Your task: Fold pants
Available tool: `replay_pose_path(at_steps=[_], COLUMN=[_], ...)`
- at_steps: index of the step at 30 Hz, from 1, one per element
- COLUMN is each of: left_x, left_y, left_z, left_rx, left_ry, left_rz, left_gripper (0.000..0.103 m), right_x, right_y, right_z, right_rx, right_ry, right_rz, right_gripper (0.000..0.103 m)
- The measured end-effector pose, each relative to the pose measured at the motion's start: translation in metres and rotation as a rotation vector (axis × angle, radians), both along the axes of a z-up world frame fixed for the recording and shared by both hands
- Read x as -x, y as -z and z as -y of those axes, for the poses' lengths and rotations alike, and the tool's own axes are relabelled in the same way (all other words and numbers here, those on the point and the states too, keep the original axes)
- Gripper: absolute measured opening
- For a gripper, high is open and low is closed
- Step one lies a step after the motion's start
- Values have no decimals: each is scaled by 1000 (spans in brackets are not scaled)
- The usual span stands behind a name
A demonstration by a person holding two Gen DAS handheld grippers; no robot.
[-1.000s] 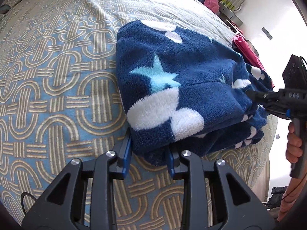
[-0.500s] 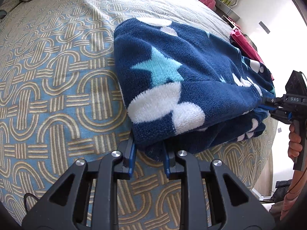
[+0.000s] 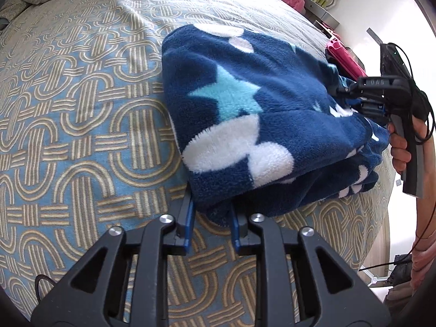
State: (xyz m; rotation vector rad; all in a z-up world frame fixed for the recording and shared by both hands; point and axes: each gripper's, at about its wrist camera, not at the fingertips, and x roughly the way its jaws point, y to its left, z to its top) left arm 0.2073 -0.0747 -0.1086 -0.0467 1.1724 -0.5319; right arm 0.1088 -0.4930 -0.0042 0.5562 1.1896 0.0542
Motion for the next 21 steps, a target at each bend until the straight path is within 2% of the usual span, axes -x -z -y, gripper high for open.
replay_pose_path(at_steps=[2, 4, 5, 7, 8, 11, 14, 18, 21], left_x=[1, 1, 1, 3, 5, 9, 15, 22, 30], left_y=[-2, 0, 1, 3, 3, 1, 0, -6, -14], left_z=[-7, -13, -14, -16, -17, -24, -31, -24, -17], left_rx=[12, 20, 20, 21, 25, 40, 56, -19, -67], left_ry=[-14, -38, -45, -54, -61, -74, -80, -52, -40], left_rz=[-11, -26, -29, -34, -31, -34, -43, -10, 23], left_gripper=[19, 19, 19, 19, 19, 19, 19, 20, 20], right_x=[9, 12, 8, -2, -2, 21, 49, 87, 116], right_y=[-16, -30, -27, -8, -1, -5, -15, -25, -28], right_z=[3, 5, 3, -1, 1, 27, 49, 67, 77], right_rx=[-2, 3, 27, 69, 53, -71, -106, -4, 62], right_ry=[77, 77, 49, -34, -24, 103, 174, 158, 189], right_rz=[51, 90, 72, -28, -46, 19, 63, 58, 67], right_gripper=[15, 15, 18, 25, 32, 37, 45, 48, 48])
